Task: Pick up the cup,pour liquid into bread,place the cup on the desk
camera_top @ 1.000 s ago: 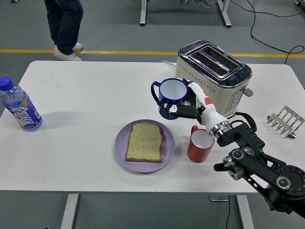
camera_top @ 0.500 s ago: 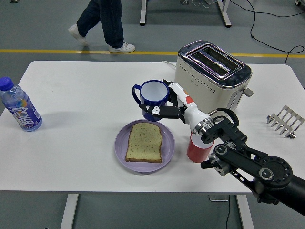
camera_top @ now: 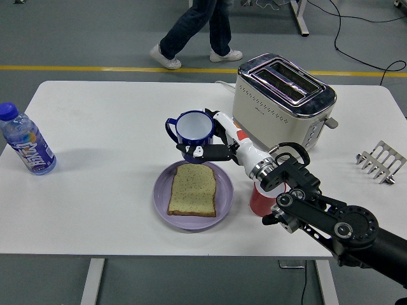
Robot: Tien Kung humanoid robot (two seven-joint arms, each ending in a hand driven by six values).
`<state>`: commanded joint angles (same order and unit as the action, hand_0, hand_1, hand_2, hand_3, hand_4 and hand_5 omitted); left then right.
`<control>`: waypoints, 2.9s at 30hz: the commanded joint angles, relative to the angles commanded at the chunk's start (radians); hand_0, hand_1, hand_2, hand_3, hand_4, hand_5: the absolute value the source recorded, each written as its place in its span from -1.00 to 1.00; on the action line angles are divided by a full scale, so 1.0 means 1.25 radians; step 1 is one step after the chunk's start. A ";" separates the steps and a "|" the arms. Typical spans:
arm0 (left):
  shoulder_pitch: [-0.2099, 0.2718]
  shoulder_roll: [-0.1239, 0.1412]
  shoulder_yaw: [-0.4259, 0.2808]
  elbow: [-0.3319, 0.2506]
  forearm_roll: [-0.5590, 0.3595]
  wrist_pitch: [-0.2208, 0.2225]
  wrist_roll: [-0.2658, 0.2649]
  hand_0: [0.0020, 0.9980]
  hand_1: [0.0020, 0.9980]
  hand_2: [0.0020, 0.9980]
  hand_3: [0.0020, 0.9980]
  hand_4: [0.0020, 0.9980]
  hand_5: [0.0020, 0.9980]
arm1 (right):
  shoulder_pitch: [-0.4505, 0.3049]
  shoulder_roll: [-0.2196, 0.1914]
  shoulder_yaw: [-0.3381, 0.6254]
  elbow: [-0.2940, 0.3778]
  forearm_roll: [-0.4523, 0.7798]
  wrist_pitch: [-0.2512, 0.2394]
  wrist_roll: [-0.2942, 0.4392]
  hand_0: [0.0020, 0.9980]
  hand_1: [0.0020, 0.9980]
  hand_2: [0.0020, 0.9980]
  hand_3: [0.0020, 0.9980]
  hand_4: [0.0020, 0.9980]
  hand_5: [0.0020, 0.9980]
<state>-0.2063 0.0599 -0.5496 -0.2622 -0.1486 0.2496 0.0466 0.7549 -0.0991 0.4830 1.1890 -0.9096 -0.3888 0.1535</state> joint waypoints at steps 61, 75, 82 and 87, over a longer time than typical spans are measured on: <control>-0.005 0.001 0.003 0.000 -0.010 0.004 -0.002 0.38 0.51 0.55 0.22 -0.21 1.00 | 0.124 -0.043 -0.058 -0.173 -0.626 0.020 0.130 -0.13 -0.21 0.05 0.06 0.40 -1.00; -0.005 -0.001 -0.011 0.000 0.008 0.007 0.002 0.38 0.51 0.55 0.22 -0.21 1.00 | 0.149 -0.055 -0.106 -0.184 -0.723 -0.043 0.157 -0.12 -0.21 0.05 0.06 0.38 -1.00; -0.004 -0.002 -0.017 0.000 0.019 0.008 0.006 0.38 0.51 0.55 0.22 -0.21 1.00 | 0.192 -0.059 -0.170 -0.185 -0.731 -0.071 0.149 -0.12 -0.21 0.05 0.06 0.37 -1.00; -0.003 -0.002 -0.016 0.000 0.017 0.008 0.005 0.38 0.51 0.55 0.22 -0.21 1.00 | 0.223 -0.056 -0.217 -0.197 -0.741 -0.093 0.136 -0.11 -0.20 0.05 0.06 0.37 -1.00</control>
<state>-0.2103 0.0580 -0.5694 -0.2620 -0.1272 0.2593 0.0528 1.0343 -0.1685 0.2115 0.9426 -1.8356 -0.5049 0.3236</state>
